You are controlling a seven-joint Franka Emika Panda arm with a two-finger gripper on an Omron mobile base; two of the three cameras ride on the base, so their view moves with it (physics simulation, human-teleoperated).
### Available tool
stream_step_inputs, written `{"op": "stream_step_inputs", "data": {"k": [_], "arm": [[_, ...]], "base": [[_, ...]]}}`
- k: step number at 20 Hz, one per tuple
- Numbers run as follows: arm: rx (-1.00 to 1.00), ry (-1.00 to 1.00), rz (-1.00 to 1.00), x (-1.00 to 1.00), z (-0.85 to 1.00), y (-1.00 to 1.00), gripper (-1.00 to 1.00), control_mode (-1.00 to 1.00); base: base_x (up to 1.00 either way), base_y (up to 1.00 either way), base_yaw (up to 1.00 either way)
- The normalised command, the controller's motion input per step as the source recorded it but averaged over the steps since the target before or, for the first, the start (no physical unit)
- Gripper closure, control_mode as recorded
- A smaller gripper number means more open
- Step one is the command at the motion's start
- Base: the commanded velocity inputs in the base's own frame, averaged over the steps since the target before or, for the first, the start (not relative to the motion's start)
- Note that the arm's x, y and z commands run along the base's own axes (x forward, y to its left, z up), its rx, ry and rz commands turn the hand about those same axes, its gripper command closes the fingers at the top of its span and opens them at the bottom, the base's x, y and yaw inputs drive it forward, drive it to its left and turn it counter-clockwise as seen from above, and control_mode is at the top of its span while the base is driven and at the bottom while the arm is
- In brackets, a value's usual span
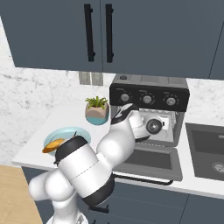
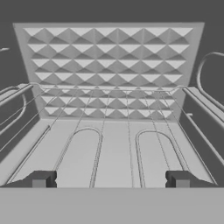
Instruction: Pick up the kebab skewer and baguette bread, and place them inside the toaster oven. Close the toaster oven door and start by setting the timer.
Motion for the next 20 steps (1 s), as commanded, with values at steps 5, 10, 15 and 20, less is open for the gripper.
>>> {"op": "stream_step_inputs", "data": {"k": [5, 10, 15, 20], "arm": [[0.0, 0.0, 0.0, 0.18, -0.04, 0.0, -1.0, -1.0], [0.0, 0.0, 0.0, 0.12, -0.08, 0.0, -1.0, -1.0], [0.0, 0.03, 0.0, 0.0, -0.24, 0.0, -1.0, -1.0], [0.01, 0.04, 0.0, -0.15, -0.39, 0.0, -1.0, -1.0]], "base": [[0.0, 0.0, 0.0], [0.0, 0.0, 0.0], [0.0, 0.0, 0.0], [0.0, 0.0, 0.0]]}}
